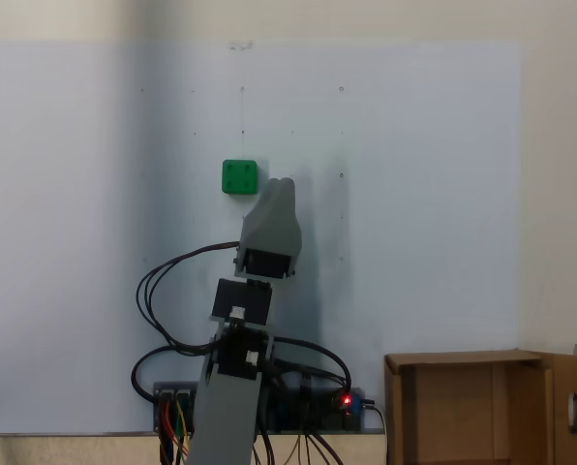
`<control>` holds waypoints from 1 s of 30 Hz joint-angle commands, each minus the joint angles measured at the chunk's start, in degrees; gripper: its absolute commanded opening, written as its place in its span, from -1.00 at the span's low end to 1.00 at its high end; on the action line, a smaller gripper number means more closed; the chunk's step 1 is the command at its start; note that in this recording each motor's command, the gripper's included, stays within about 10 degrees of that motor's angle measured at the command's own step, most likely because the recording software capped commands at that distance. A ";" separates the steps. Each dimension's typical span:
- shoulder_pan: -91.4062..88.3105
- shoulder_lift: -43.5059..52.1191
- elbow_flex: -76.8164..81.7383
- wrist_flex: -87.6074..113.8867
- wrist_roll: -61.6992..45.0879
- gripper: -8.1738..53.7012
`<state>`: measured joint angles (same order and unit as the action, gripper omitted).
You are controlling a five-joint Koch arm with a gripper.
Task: Grasp a green dice and put it in the bin.
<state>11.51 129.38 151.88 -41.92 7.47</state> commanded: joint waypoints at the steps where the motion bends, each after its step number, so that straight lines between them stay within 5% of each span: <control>1: -3.43 6.24 10.00 -10.00 -5.63 0.70; 30: -2.90 6.24 8.26 -5.10 -6.86 0.58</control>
<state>8.44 129.38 152.58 -41.57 4.92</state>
